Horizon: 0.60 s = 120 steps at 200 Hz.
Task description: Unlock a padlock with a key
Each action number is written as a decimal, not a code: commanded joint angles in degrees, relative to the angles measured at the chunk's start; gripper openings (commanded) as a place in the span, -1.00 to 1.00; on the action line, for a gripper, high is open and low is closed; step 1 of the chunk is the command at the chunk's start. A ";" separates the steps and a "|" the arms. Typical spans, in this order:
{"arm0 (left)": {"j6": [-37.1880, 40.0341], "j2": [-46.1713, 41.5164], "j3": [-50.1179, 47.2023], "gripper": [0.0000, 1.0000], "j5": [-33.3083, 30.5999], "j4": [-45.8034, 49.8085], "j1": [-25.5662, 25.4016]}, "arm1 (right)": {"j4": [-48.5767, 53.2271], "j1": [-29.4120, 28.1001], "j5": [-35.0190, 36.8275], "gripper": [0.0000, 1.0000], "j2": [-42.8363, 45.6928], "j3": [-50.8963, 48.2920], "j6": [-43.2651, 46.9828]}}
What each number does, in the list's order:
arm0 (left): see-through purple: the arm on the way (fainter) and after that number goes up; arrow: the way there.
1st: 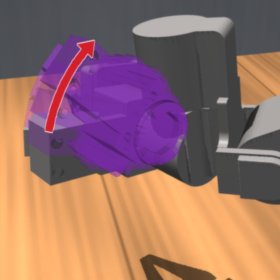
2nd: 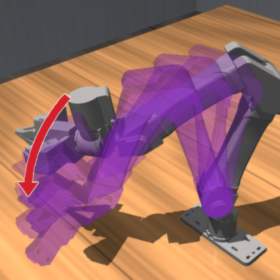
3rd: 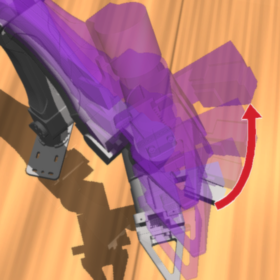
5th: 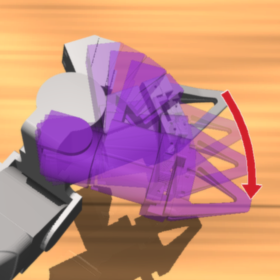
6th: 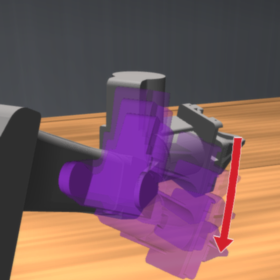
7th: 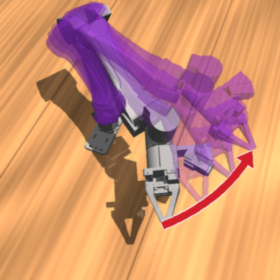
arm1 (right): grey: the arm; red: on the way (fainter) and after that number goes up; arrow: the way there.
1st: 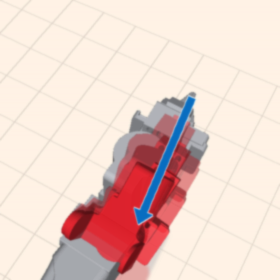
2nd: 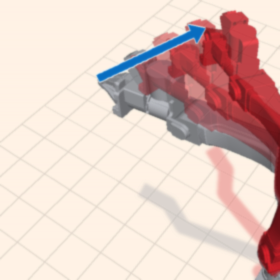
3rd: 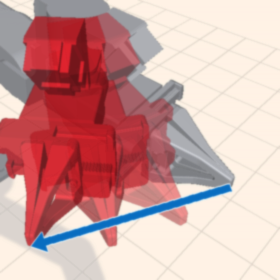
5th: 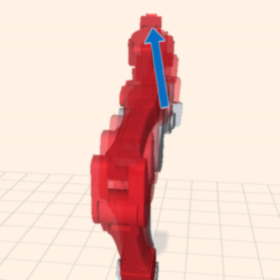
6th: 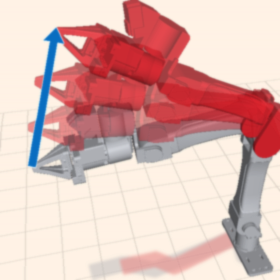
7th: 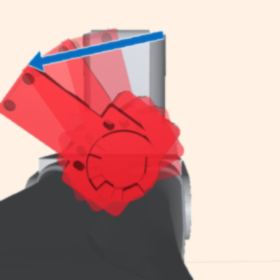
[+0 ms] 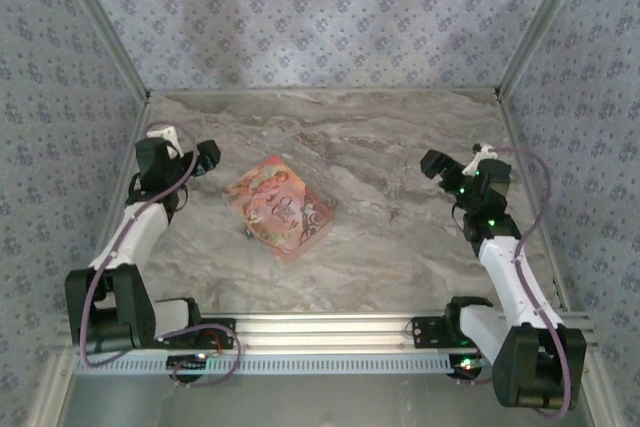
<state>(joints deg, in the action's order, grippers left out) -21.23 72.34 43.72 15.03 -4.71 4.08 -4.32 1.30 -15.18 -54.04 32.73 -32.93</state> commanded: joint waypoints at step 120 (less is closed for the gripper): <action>4.26 11.25 8.02 0.56 19.03 20.13 -11.20 | 4.77 -37.04 -7.20 0.83 -2.37 -6.96 -13.49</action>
<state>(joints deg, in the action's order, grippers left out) -18.48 85.58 51.88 31.73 11.90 -5.02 2.55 -32.56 -23.22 -53.58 24.51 -43.94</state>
